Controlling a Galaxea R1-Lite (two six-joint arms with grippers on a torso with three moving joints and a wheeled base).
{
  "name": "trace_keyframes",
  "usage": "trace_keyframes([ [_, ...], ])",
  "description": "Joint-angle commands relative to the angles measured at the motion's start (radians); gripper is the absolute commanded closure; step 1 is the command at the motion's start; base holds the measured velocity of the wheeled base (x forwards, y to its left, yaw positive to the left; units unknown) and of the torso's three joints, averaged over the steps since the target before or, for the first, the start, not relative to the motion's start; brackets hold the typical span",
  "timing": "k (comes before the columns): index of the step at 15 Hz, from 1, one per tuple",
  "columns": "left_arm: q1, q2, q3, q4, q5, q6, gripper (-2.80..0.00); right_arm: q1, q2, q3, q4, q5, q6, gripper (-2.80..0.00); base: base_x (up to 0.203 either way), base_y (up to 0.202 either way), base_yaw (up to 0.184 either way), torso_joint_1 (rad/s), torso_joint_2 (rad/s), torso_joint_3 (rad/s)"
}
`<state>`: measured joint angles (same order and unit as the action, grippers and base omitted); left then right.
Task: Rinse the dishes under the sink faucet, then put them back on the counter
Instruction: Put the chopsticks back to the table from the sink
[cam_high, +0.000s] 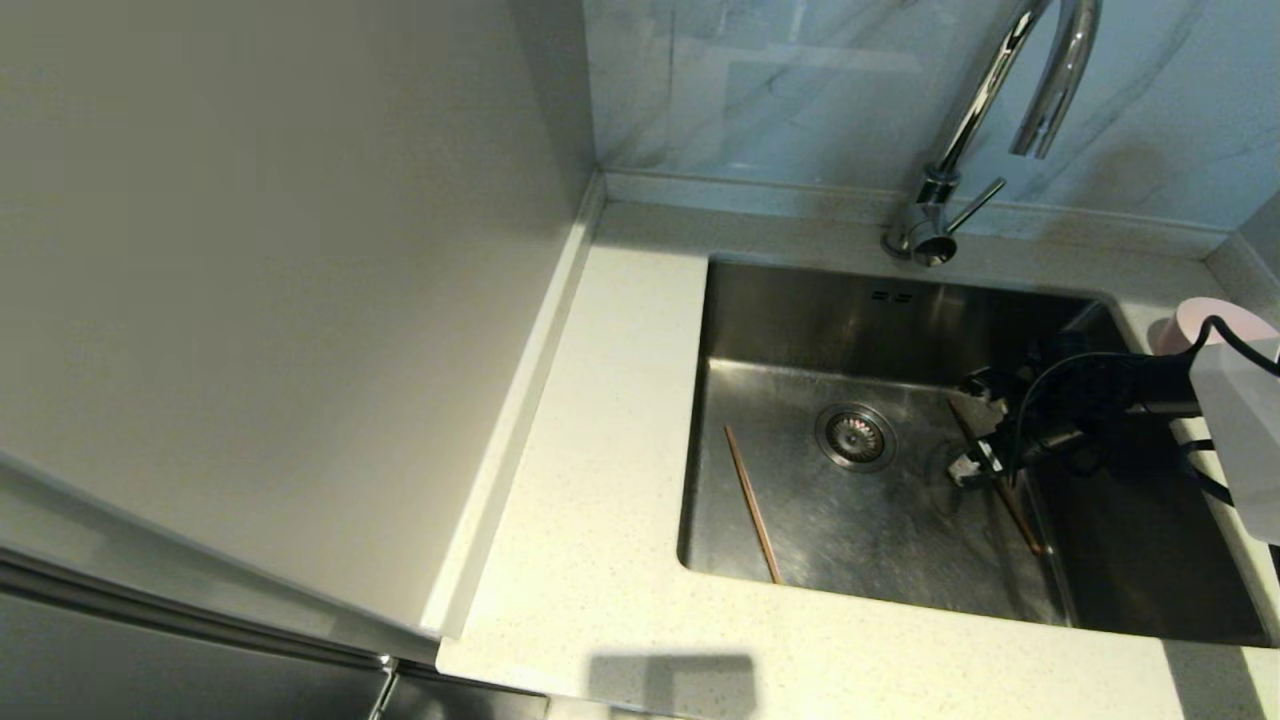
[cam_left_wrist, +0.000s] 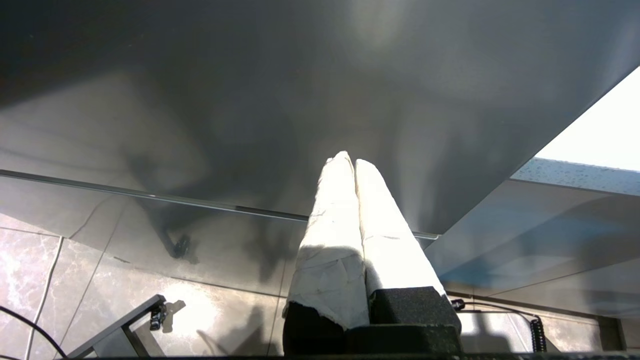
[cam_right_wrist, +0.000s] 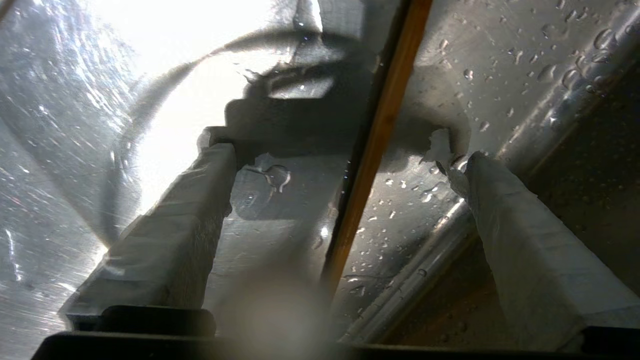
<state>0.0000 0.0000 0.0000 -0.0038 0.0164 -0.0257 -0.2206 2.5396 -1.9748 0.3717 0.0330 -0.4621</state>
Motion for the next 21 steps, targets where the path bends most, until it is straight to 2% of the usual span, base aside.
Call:
trace_keyframes([
  [1,0.0,-0.003,0.0,-0.001,0.0,0.0,0.0,-0.003,0.004,0.002,0.003,-0.001,-0.003,0.0,0.0,0.0,0.0,0.0,0.0,0.0],
  [15,0.0,-0.003,0.0,-0.001,0.0,0.0,0.0,-0.004,-0.042,0.01,-0.001,-0.008,-0.004,0.0,0.0,0.0,0.0,0.0,0.0,0.0],
  [21,0.0,-0.003,0.0,-0.001,0.0,0.0,0.0,-0.046,-0.113,0.008,-0.013,0.002,-0.001,0.0,0.0,0.0,0.0,0.0,0.0,0.0],
])
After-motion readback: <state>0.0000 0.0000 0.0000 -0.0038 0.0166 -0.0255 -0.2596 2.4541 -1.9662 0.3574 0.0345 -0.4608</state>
